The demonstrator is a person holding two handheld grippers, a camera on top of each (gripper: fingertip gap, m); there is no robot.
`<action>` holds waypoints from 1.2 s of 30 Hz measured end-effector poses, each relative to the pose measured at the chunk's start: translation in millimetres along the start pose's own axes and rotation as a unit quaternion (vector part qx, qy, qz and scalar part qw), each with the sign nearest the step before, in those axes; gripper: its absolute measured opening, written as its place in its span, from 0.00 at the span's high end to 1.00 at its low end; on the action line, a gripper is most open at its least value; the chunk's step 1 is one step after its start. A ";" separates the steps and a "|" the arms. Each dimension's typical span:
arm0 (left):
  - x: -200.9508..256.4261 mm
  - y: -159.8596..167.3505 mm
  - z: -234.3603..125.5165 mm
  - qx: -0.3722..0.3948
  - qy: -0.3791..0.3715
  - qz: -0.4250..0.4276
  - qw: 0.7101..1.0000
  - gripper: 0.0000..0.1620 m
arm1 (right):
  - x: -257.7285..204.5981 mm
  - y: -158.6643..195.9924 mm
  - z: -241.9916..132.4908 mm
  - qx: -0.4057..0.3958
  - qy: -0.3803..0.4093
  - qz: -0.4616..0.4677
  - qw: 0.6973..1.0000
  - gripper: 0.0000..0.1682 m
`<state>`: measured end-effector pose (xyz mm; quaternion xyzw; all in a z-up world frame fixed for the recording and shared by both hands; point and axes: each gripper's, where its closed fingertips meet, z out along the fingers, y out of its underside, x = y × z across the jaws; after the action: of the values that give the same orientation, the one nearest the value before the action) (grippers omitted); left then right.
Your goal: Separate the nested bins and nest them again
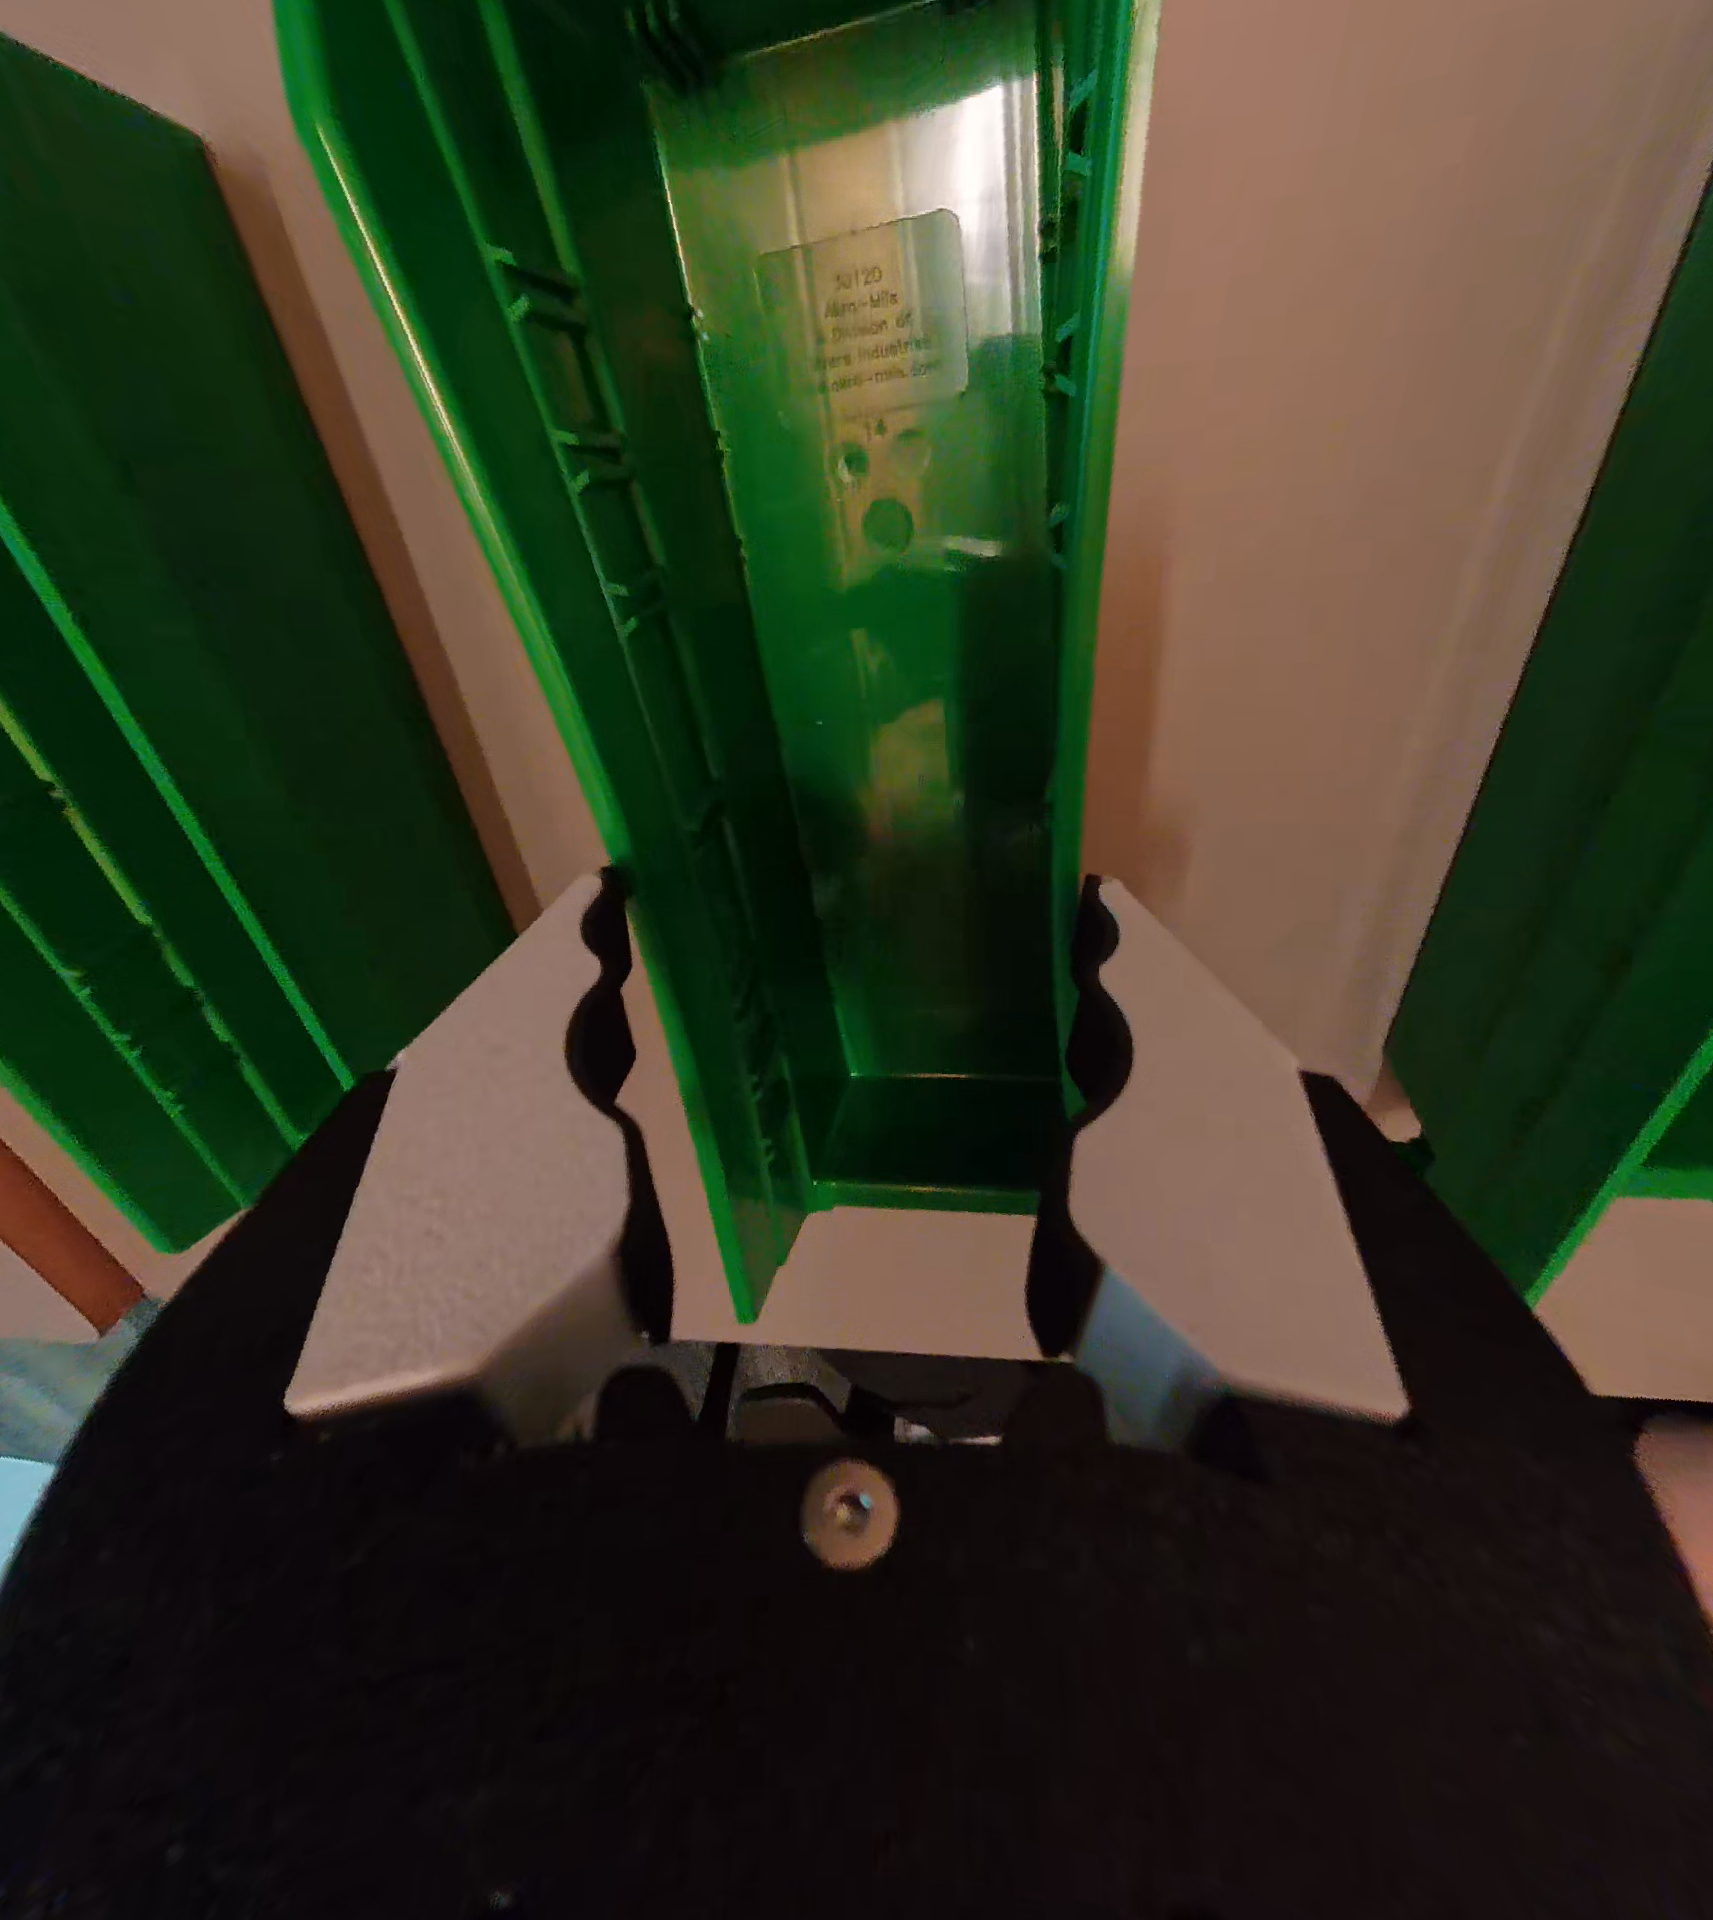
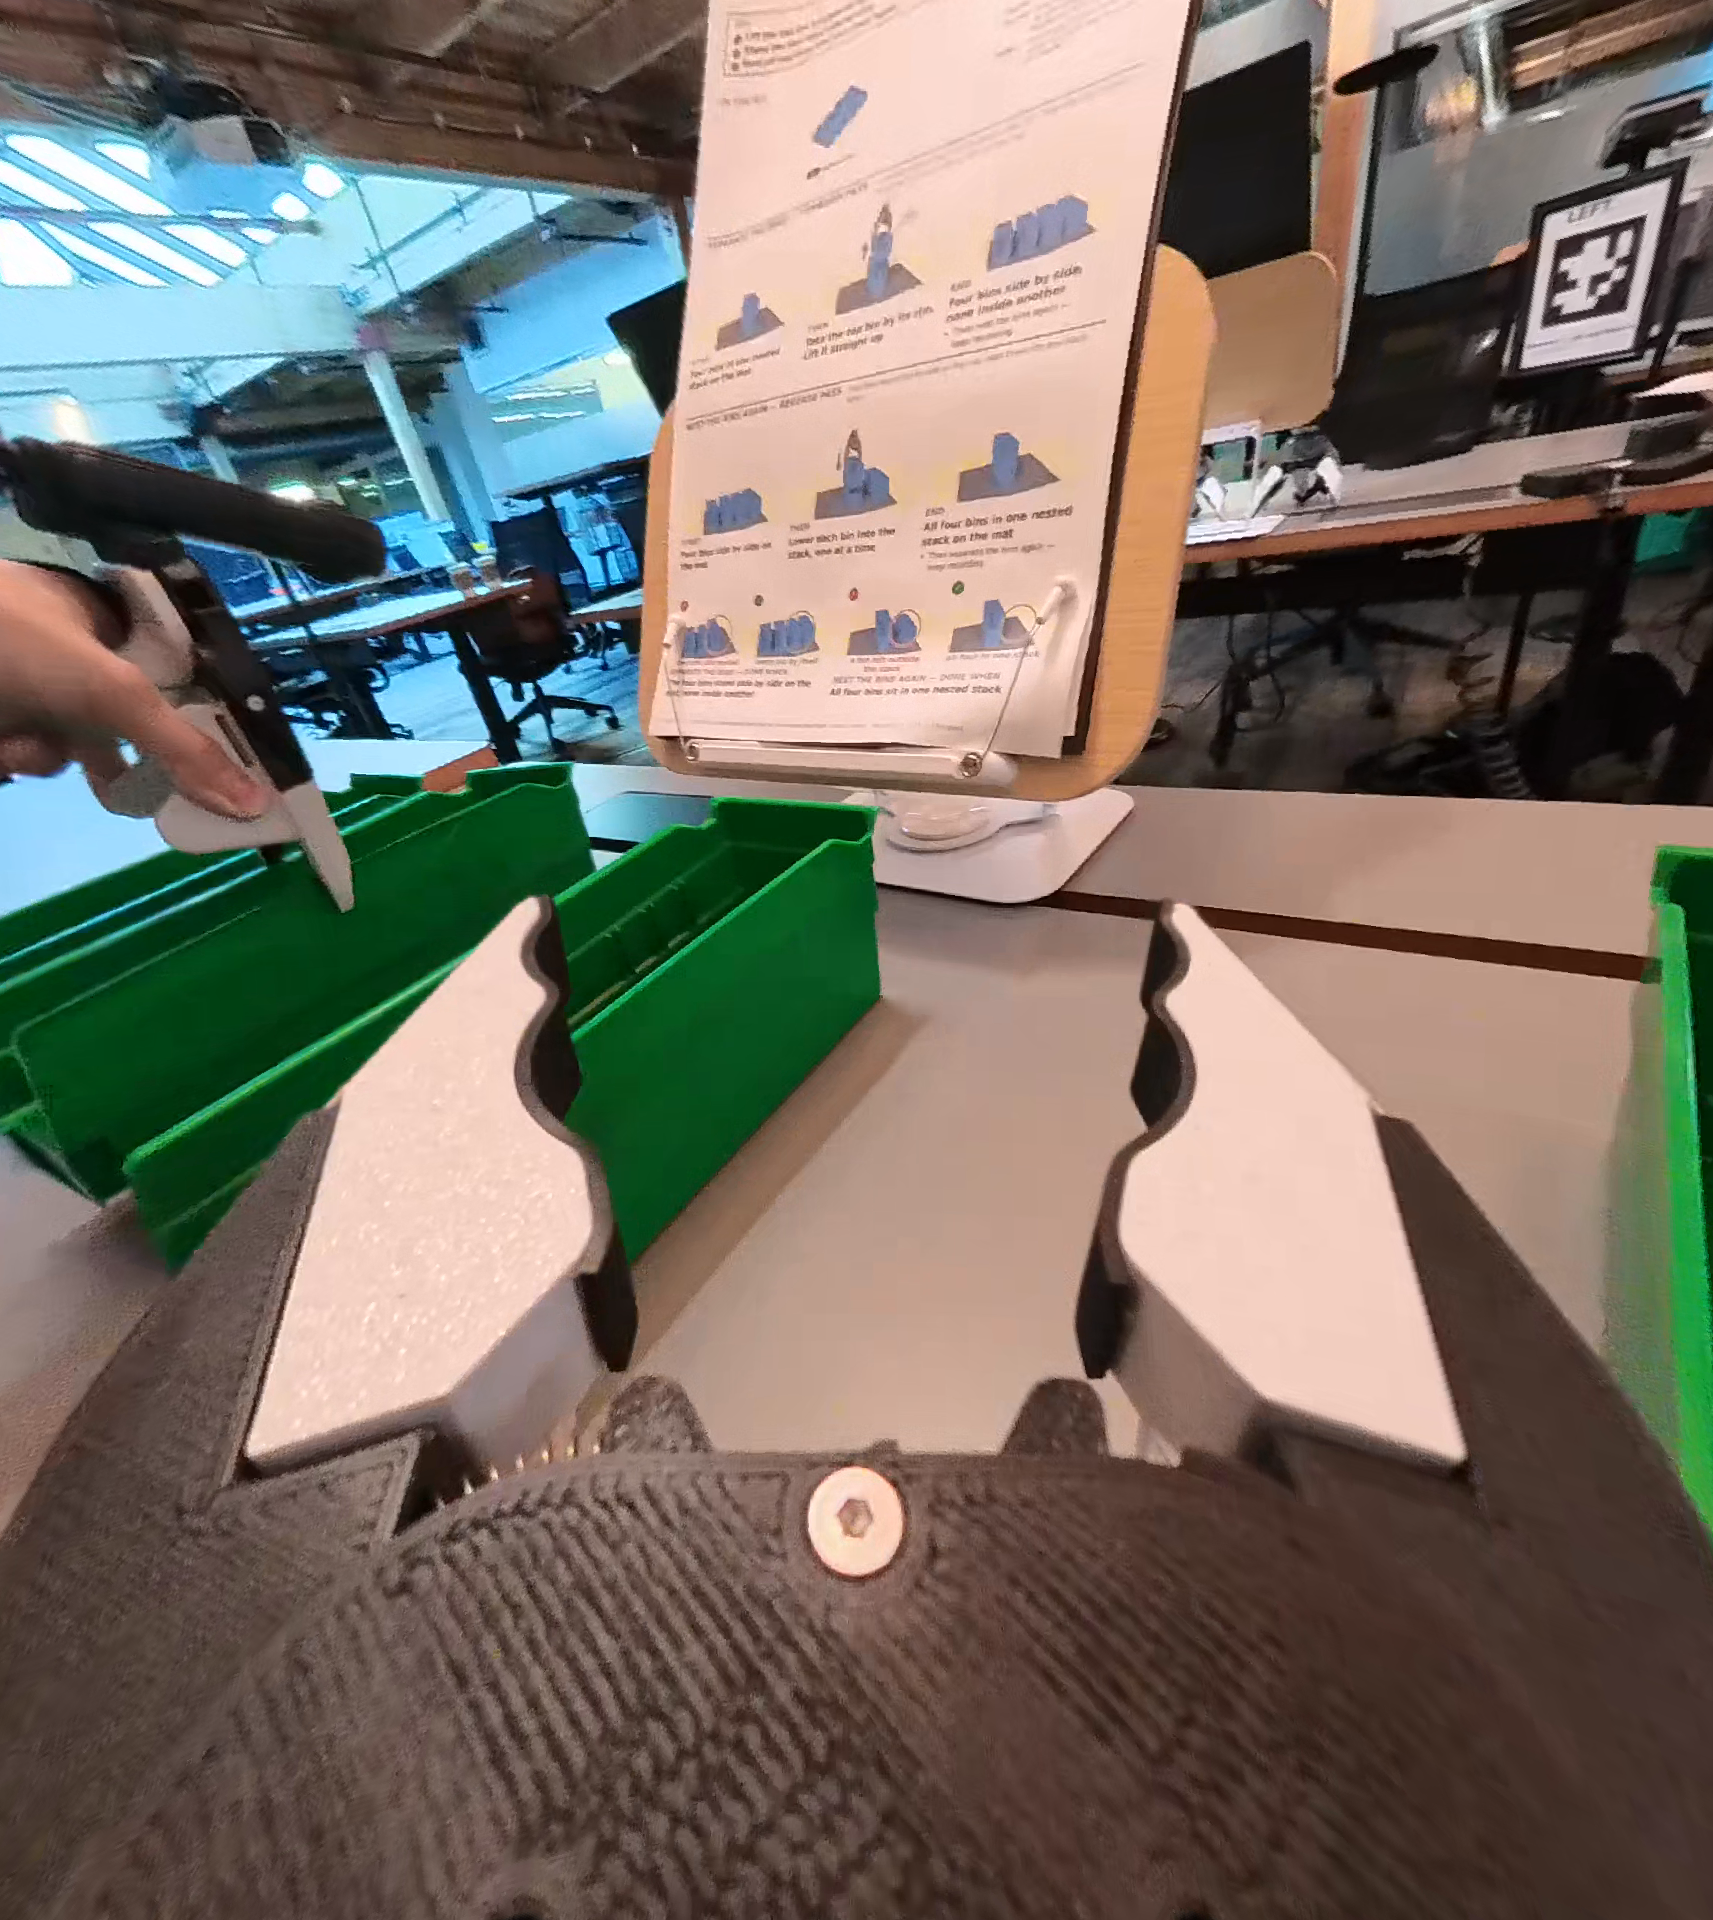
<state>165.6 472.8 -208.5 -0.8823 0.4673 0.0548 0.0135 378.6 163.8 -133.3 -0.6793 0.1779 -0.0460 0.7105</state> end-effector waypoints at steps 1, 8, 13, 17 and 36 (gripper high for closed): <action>-1.2 -1.2 1.6 0.003 -0.003 0.002 1.000 0.48 | -0.4 -0.3 -0.2 0.002 0.002 -0.004 1.000 0.35; -0.6 -5.1 10.6 0.023 -0.013 0.015 1.000 0.47 | -1.2 6.9 -0.4 -0.019 0.020 -0.018 0.999 0.34; 1.9 -5.3 12.7 0.038 -0.022 0.026 0.999 0.42 | 1.5 9.4 -5.9 -0.027 0.035 -0.024 0.999 0.34; 5.6 -5.3 13.6 0.061 -0.022 0.028 0.997 0.38 | 1.0 14.7 -9.4 -0.041 0.041 -0.031 0.998 0.34; 4.0 -10.1 -63.6 0.356 0.000 0.057 0.933 0.30 | -0.5 17.2 -40.2 -0.061 0.075 -0.071 0.993 0.33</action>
<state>181.5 470.3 -146.0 -0.7917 0.5056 -0.1145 0.3233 362.5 127.1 -150.6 -0.7269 0.1843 -0.1357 0.6475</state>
